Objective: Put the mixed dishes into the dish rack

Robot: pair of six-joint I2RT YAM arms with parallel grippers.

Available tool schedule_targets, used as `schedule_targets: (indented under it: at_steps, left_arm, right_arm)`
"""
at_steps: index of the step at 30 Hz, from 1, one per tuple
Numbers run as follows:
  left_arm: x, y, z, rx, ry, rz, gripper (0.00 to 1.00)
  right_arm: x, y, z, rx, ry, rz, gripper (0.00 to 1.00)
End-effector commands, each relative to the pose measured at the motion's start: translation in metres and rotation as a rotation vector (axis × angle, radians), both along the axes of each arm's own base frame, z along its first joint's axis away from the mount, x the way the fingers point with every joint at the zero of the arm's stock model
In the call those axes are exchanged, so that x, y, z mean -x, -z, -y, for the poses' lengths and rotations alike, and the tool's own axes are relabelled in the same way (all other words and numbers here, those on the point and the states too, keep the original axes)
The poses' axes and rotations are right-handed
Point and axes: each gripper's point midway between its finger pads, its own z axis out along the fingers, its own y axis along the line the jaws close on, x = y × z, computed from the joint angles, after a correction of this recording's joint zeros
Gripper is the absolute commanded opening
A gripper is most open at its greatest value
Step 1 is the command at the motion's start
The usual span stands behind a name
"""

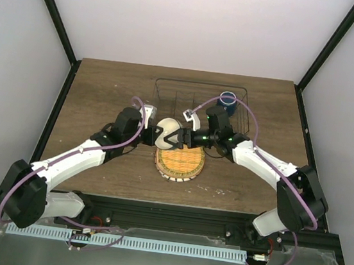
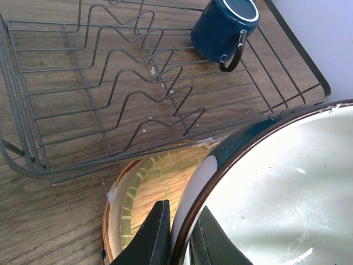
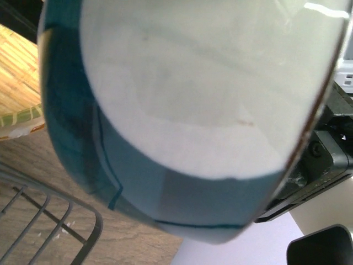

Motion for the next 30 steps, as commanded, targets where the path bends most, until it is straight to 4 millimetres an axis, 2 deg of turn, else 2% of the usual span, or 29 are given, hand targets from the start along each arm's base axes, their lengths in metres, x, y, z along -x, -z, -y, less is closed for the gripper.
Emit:
schedule_targets:
  at_steps: [1,3,5,8,17,22,30]
  left_arm:
    - [-0.006,-0.039,0.011,0.1,0.016,0.1,0.0]
    - [-0.006,-0.037,0.011,0.099,0.015,0.096,0.0]
    - [-0.007,-0.037,0.01,0.095,0.011,0.096,0.0]
    - [-0.007,-0.034,0.01,0.088,0.008,0.093,0.0]
    - [-0.009,-0.026,0.012,0.084,0.012,0.078,0.0]
    - [-0.01,-0.016,0.012,0.069,0.007,0.06,0.14]
    - [-0.009,-0.002,0.011,0.059,0.004,0.034,0.19]
  right_arm:
    - [0.001,-0.015,-0.005,-0.028,-0.015,0.037,0.81]
    - [0.003,-0.016,-0.005,-0.03,-0.02,0.04,0.73]
    - [0.003,-0.015,-0.005,-0.03,-0.021,0.037,0.57]
    - [0.004,-0.014,-0.005,-0.027,-0.027,0.033,0.48]
    - [0.003,-0.011,-0.005,-0.02,-0.023,0.039,0.47]
    - [0.0,-0.01,-0.004,-0.012,-0.009,0.05,0.42]
    - [-0.005,-0.01,-0.006,-0.009,-0.001,0.056,0.38]
